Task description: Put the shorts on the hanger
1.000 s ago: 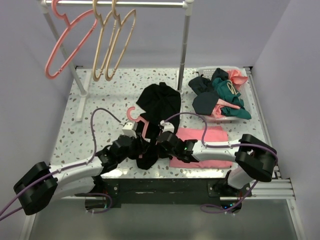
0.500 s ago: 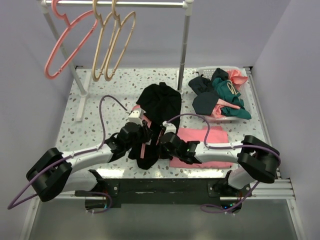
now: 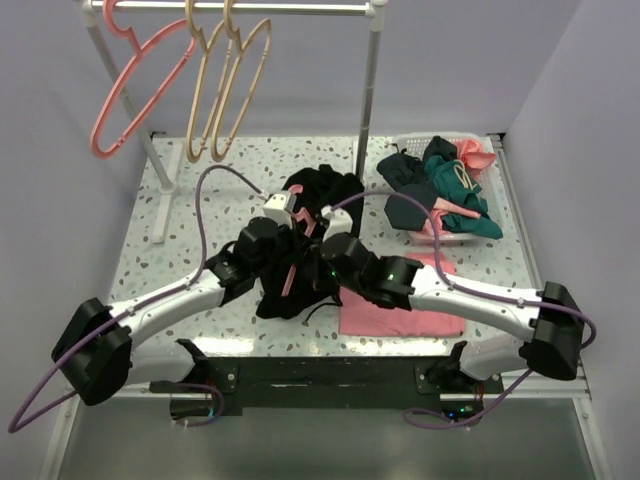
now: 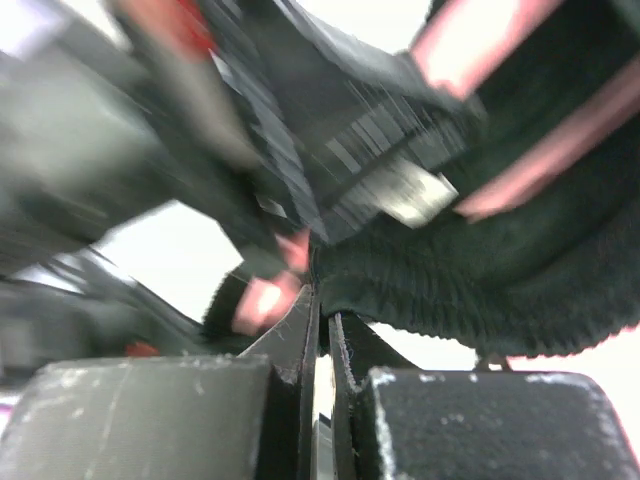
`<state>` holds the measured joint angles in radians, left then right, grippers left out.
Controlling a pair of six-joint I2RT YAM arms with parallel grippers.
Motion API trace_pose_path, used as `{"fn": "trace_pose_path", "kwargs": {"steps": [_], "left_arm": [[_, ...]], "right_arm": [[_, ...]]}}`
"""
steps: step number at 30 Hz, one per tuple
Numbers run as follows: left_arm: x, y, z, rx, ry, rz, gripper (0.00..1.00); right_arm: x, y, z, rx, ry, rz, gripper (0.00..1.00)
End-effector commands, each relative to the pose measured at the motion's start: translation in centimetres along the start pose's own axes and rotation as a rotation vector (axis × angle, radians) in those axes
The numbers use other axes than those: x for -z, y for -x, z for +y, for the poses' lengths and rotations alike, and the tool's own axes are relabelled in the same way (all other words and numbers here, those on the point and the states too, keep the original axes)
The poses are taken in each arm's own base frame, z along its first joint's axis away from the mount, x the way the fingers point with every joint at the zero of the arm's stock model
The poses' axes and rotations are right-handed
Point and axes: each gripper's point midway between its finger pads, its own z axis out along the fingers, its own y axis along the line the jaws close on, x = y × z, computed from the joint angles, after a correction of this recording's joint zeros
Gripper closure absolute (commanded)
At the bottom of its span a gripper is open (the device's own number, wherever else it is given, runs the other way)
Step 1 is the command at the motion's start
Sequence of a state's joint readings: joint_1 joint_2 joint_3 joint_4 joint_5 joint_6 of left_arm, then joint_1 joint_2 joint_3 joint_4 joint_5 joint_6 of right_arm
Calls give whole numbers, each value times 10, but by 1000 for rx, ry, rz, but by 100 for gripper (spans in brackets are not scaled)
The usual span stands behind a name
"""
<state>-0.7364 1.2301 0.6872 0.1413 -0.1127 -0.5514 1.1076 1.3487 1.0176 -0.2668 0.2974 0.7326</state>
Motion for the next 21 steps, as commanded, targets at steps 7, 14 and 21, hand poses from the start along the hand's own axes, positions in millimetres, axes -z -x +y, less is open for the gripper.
{"fn": "trace_pose_path", "kwargs": {"steps": [7, 14, 21], "left_arm": [[89, 138, -68, -123, -80, -144, 100], [115, 147, -76, -189, -93, -70, 100], [114, 111, -66, -244, -99, 57, 100]], "right_arm": [[96, 151, 47, 95, 70, -303, 100], [98, 125, 37, 99, 101, -253, 97], [85, 72, 38, 141, 221, -123, 66]]}}
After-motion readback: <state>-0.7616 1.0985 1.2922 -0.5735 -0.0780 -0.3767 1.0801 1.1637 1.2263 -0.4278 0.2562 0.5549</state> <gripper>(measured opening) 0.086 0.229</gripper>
